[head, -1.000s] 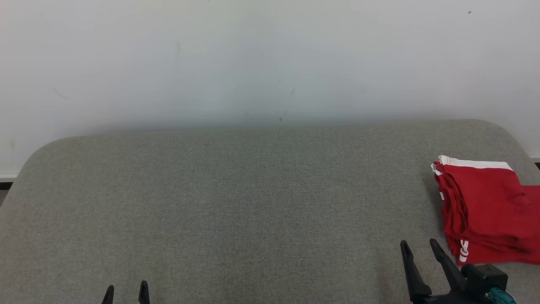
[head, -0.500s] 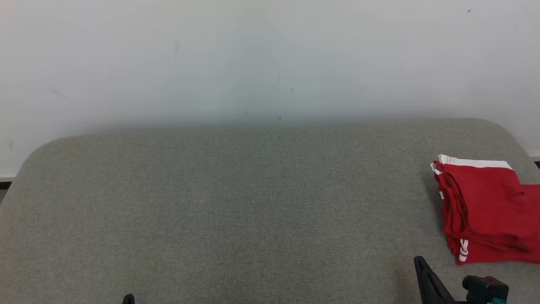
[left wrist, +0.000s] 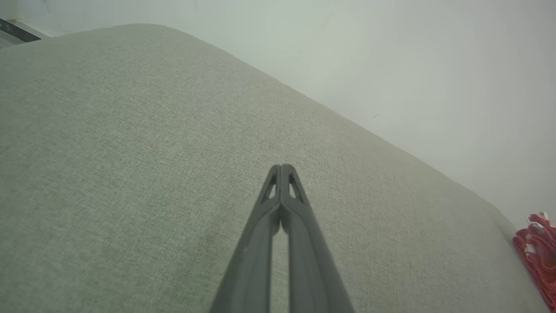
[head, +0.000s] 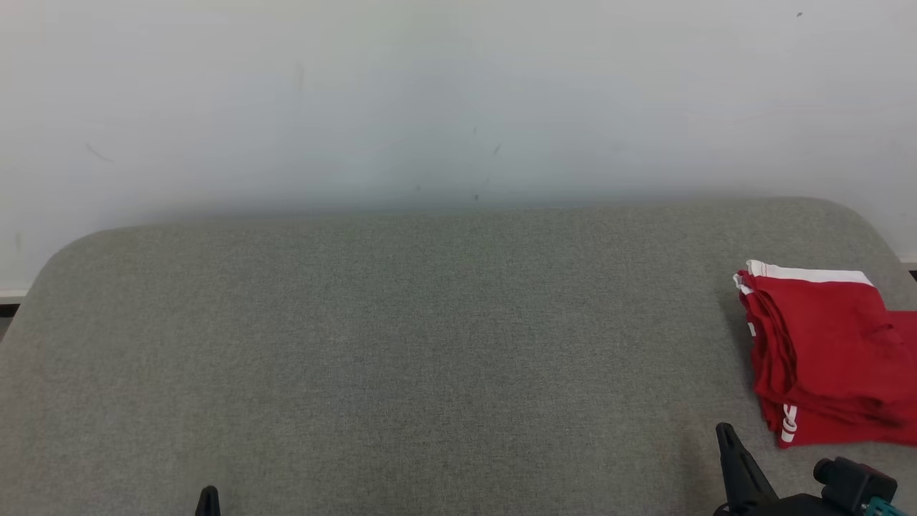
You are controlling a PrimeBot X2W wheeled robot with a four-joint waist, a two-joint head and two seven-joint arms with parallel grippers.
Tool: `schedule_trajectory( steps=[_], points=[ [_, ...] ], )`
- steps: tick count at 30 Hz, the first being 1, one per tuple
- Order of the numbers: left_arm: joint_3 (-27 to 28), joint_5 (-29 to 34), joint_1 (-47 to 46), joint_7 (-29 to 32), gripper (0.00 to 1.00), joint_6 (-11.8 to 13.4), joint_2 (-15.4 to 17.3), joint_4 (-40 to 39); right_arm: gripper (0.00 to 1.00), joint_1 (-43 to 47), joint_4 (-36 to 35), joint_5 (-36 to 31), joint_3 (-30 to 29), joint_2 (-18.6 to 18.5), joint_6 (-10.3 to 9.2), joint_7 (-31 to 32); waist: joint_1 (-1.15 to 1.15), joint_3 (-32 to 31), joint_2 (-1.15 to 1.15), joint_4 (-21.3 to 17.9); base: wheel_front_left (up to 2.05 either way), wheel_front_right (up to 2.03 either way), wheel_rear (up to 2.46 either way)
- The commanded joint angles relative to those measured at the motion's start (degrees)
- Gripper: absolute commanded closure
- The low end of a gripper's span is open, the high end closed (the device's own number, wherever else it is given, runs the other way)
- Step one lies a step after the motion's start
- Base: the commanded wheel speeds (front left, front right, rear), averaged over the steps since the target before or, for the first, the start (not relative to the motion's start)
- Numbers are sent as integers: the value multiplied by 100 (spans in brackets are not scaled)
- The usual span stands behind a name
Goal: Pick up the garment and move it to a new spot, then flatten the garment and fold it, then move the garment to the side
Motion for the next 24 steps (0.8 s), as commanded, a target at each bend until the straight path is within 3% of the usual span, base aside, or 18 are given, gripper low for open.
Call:
schedule_trajectory(
  steps=[1, 24],
  points=[
    [27, -212, -201, 46, 100, -2, 22, -82, 100, -175, -110, 172, -55, 4, -2, 24, 0, 3, 0, 1, 0, 0, 0],
    [93, -2170, -556, 561, 100, -5, 29, -50, 100, -324, -232, 1953, -357, 155, -4, 412, 0, 82, 0, 12, 0, 0, 0]
  ],
)
